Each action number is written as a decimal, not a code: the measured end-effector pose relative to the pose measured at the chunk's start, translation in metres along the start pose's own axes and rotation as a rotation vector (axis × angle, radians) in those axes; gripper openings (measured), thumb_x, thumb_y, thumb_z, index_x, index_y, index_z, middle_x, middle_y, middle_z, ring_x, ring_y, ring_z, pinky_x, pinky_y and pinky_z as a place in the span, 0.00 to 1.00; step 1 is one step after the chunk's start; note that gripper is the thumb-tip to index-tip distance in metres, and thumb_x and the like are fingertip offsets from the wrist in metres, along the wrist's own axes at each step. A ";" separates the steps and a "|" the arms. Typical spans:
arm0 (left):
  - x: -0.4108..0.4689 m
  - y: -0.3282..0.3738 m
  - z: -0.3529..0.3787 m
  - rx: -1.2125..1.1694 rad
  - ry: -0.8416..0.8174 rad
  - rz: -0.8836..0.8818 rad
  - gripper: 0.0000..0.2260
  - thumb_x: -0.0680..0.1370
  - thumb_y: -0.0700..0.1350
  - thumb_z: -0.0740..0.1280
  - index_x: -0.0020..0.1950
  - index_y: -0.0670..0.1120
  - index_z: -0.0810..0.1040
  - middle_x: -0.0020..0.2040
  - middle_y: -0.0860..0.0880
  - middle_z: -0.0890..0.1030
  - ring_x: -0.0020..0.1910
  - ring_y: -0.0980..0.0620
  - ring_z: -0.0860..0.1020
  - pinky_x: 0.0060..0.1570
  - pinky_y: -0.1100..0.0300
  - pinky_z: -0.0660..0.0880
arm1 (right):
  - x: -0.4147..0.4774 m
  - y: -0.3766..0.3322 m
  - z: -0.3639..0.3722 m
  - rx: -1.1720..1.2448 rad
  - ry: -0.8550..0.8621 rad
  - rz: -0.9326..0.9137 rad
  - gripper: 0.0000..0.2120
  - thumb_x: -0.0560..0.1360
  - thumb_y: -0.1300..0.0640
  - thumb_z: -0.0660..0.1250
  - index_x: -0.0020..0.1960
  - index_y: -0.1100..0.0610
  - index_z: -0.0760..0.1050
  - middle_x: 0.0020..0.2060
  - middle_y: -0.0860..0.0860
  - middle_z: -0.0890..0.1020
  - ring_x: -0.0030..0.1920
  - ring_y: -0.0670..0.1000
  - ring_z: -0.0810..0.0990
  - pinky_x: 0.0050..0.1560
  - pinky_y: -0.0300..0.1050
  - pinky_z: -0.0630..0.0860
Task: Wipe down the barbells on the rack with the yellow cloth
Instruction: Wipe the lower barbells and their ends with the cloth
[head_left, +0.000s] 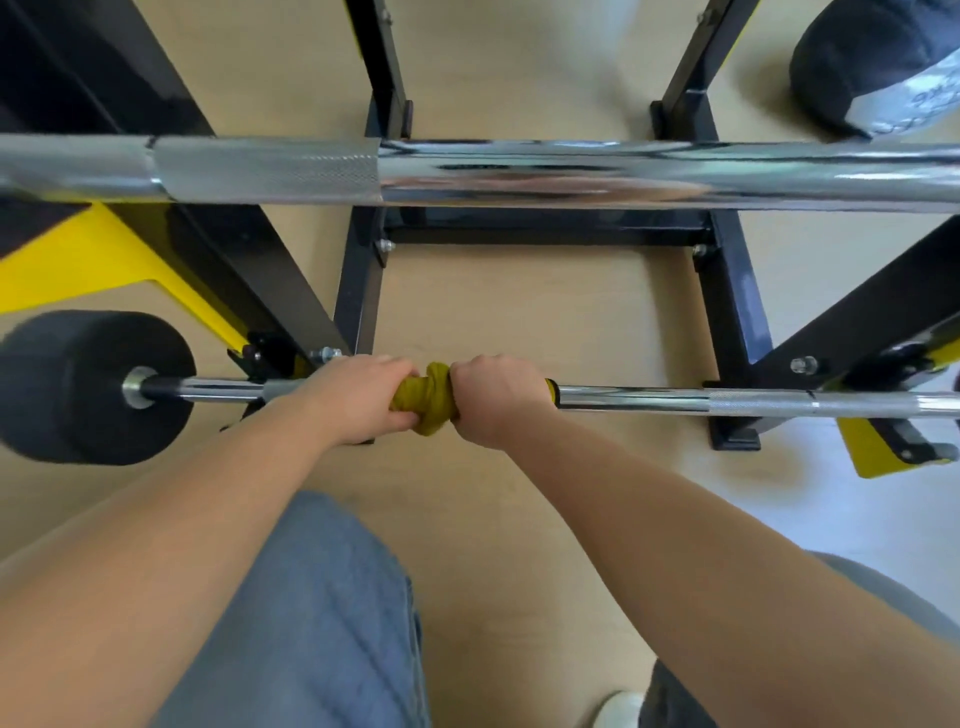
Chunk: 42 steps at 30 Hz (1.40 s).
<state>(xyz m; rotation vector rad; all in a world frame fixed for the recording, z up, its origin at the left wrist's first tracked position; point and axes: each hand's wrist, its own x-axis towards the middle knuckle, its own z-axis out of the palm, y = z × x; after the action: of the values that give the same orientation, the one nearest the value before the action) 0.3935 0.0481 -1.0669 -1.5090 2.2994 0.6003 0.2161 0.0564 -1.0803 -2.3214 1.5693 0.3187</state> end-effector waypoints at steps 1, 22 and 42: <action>0.001 0.000 0.000 -0.003 0.000 0.006 0.16 0.75 0.59 0.69 0.58 0.57 0.72 0.46 0.56 0.74 0.47 0.53 0.75 0.49 0.52 0.76 | -0.001 0.005 -0.001 0.007 -0.002 -0.020 0.03 0.76 0.53 0.63 0.48 0.50 0.70 0.44 0.50 0.78 0.40 0.56 0.73 0.39 0.47 0.70; 0.013 -0.004 0.002 0.218 0.107 0.053 0.03 0.77 0.51 0.59 0.44 0.55 0.67 0.37 0.51 0.74 0.38 0.46 0.80 0.39 0.52 0.79 | 0.025 -0.017 -0.009 -0.016 -0.116 -0.050 0.02 0.72 0.55 0.62 0.41 0.51 0.72 0.32 0.47 0.70 0.36 0.56 0.74 0.36 0.45 0.74; 0.043 0.028 -0.002 0.061 -0.087 0.179 0.04 0.76 0.48 0.65 0.41 0.51 0.75 0.37 0.51 0.76 0.35 0.49 0.76 0.36 0.57 0.74 | -0.008 0.027 -0.004 -0.073 -0.108 0.215 0.01 0.70 0.55 0.62 0.40 0.51 0.72 0.32 0.48 0.70 0.36 0.55 0.74 0.37 0.44 0.72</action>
<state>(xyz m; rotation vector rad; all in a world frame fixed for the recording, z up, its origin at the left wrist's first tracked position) 0.3506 0.0229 -1.0812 -1.2336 2.3792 0.6235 0.1881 0.0525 -1.0772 -2.1507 1.7822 0.5515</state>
